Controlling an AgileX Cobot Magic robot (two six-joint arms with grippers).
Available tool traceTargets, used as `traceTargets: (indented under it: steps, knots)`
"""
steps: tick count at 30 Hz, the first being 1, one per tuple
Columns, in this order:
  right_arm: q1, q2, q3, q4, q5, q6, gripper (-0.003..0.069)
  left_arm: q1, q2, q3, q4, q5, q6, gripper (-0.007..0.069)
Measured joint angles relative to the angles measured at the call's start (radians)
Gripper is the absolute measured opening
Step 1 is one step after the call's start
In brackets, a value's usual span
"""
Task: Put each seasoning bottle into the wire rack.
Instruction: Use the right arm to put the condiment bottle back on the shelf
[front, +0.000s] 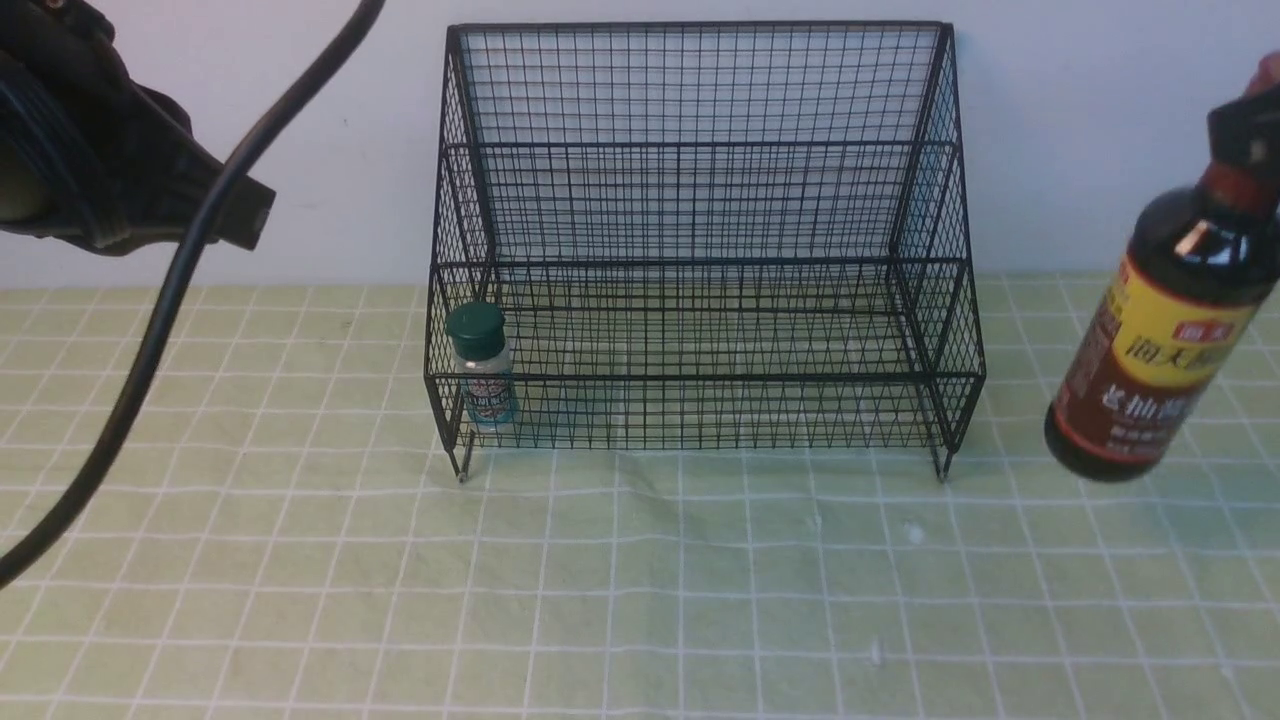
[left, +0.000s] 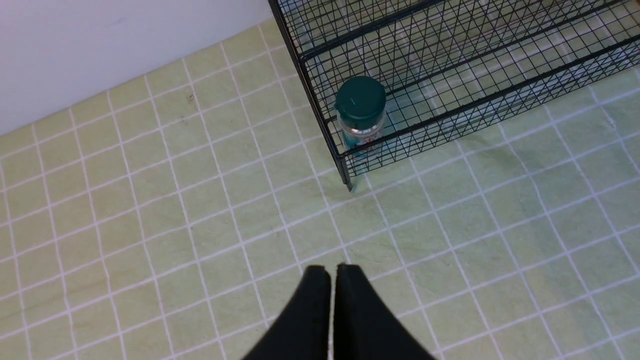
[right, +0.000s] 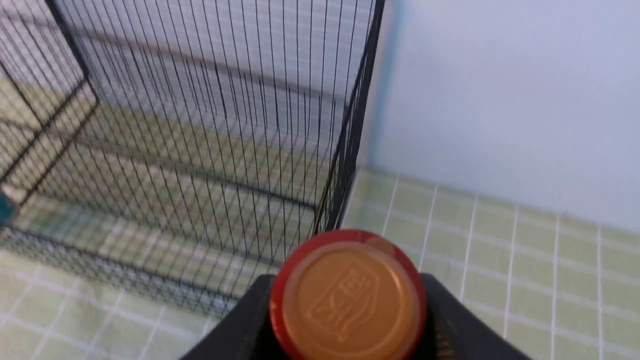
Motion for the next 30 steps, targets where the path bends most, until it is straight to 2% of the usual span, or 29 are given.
traceTargets:
  steps: [4, 7, 21, 30]
  knots:
    - [0.0, 0.002, -0.064, 0.012, -0.011, -0.016, 0.0293, 0.0, 0.0, 0.0, 0.0, 0.0, 0.0, -0.0006]
    - [0.0, 0.027, -0.109, 0.064, -0.056, -0.04, 0.0293, 0.0, 0.0, 0.0, 0.0, 0.0, 0.0, -0.0006]
    - [0.0, 0.283, -0.238, 0.413, -0.13, -0.265, 0.0293, 0.0, 0.0, 0.0, 0.002, 0.0, 0.0, -0.0006]
    - [0.001, 0.414, -0.273, 0.467, -0.142, -0.308, 0.0293, 0.0, 0.0, 0.0, 0.003, 0.0, 0.0, -0.0006]
